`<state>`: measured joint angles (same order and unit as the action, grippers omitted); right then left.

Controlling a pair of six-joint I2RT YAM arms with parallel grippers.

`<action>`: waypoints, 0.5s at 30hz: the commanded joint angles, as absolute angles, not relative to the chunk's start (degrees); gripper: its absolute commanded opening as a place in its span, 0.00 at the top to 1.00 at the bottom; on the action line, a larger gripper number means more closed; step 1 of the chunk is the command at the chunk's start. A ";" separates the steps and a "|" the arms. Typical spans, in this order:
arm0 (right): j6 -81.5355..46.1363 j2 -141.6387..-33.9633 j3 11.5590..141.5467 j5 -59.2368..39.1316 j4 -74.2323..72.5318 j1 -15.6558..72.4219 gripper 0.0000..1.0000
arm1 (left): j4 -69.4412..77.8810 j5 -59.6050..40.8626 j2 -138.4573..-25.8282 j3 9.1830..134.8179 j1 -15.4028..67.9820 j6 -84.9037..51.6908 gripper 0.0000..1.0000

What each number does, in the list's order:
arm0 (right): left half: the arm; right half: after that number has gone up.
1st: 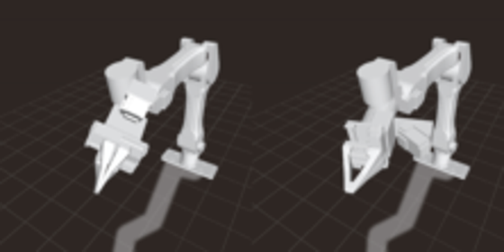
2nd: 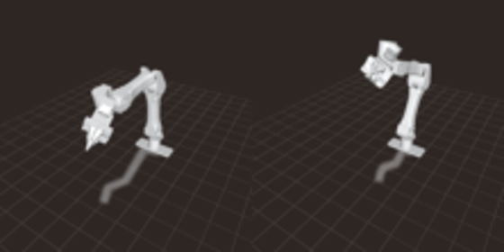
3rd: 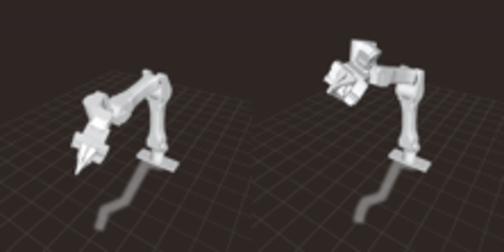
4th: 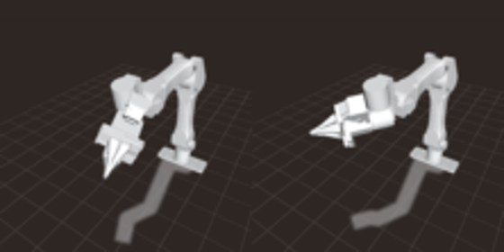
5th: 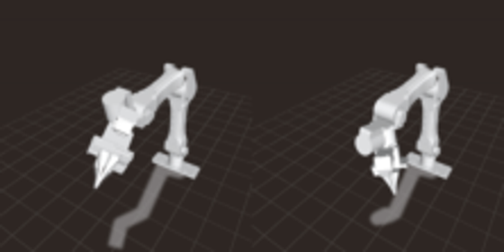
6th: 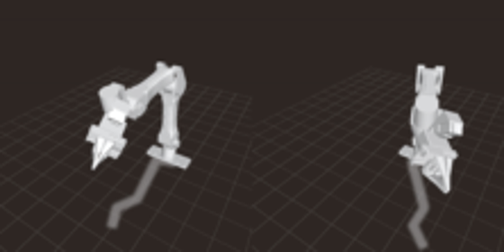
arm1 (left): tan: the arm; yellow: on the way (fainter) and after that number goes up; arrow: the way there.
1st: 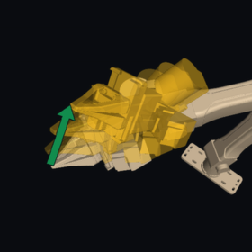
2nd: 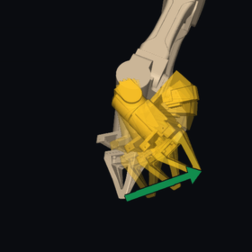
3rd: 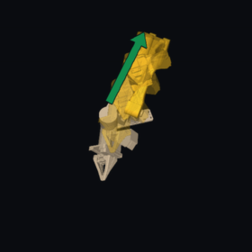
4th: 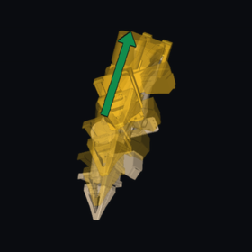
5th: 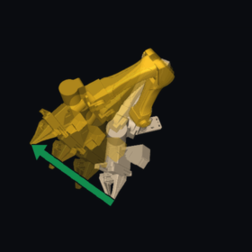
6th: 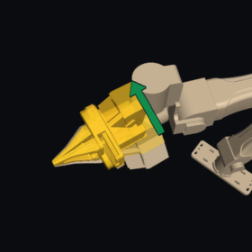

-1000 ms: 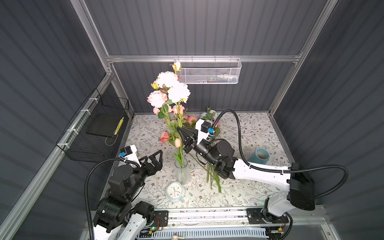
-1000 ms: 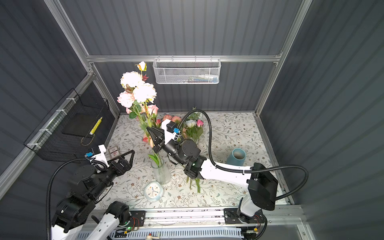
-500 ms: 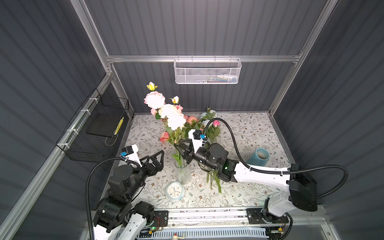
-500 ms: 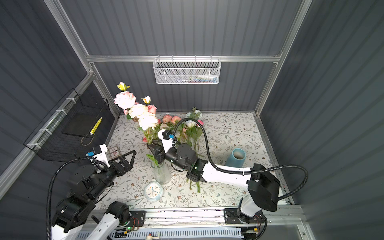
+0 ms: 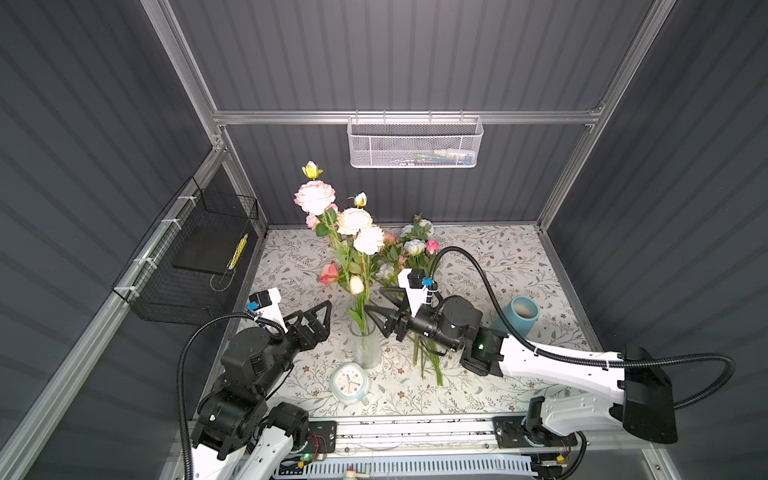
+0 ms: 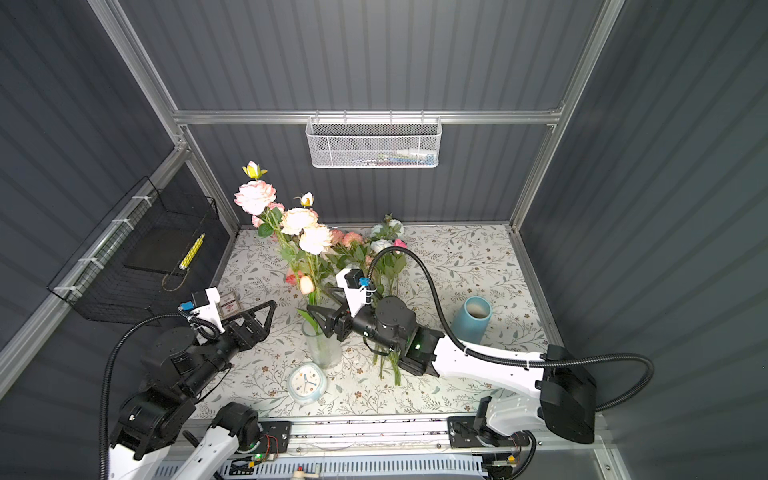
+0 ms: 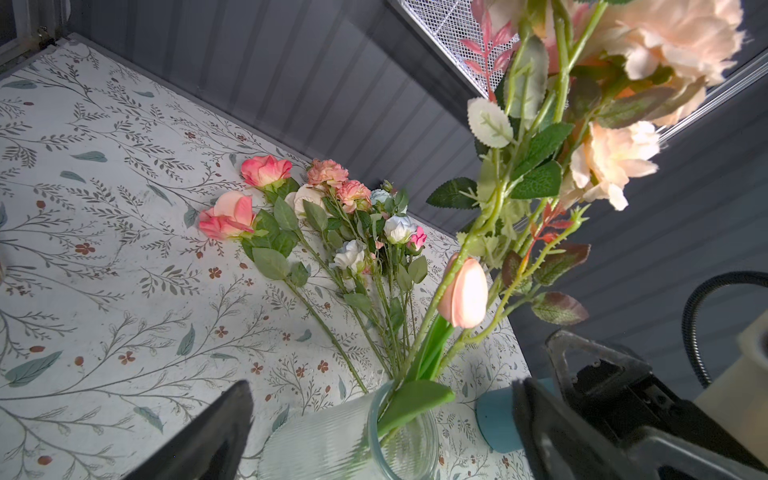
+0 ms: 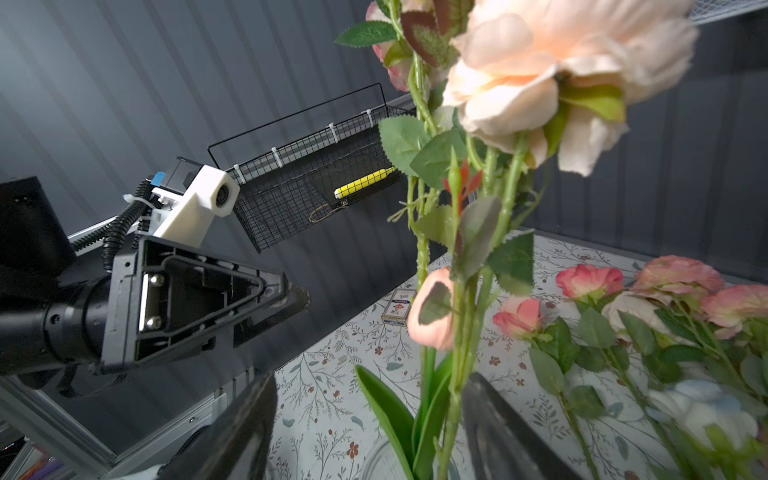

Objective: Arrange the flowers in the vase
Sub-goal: 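Carry the peach rose over the glass vase and lower it in, then open the right gripper and move it back to the flower bunch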

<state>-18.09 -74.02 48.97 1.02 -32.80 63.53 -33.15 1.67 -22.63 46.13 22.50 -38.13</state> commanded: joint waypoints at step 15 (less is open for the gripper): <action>-33.83 -76.23 50.79 6.47 5.71 48.08 0.54 | -32.93 2.04 -22.41 45.01 22.41 -36.04 0.00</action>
